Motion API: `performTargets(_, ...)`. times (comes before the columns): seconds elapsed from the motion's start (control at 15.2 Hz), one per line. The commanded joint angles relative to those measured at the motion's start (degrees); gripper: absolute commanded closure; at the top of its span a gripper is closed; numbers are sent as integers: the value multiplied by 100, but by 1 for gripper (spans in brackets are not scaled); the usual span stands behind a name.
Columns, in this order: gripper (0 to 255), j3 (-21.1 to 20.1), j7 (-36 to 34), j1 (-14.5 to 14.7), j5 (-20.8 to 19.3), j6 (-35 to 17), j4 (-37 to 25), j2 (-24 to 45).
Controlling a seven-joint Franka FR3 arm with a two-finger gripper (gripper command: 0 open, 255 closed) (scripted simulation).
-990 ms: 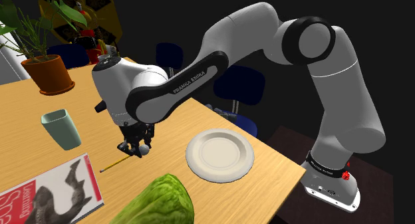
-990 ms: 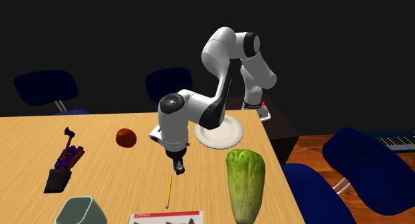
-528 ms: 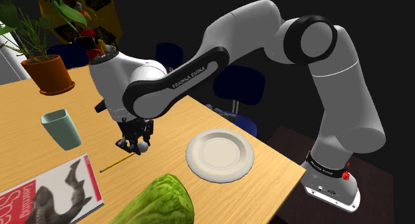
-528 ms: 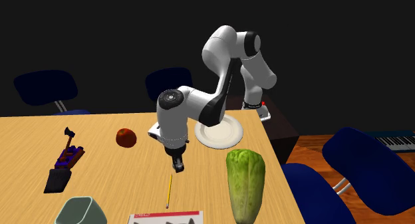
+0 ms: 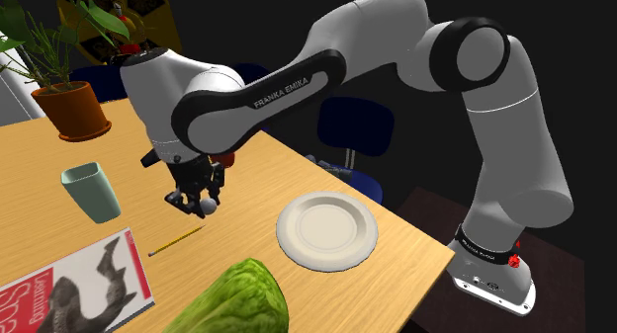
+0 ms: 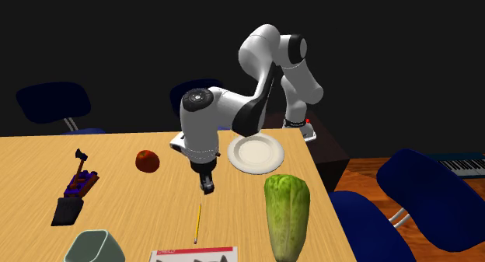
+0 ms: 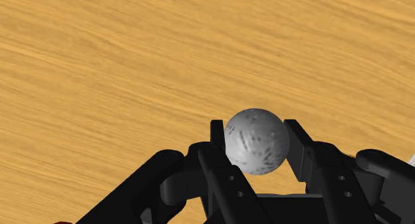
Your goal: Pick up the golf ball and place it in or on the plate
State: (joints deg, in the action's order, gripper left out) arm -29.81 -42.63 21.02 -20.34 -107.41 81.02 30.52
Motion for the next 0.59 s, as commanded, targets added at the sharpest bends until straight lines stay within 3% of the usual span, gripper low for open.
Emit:
performTargets(0.0,255,-10,27,19,18,154,-146,-11)
performTargets(0.26,255,-26,71,45,49,399,-368,-45)
performTargets(0.53,255,-221,143,-472,487,-192,1249,-1170)
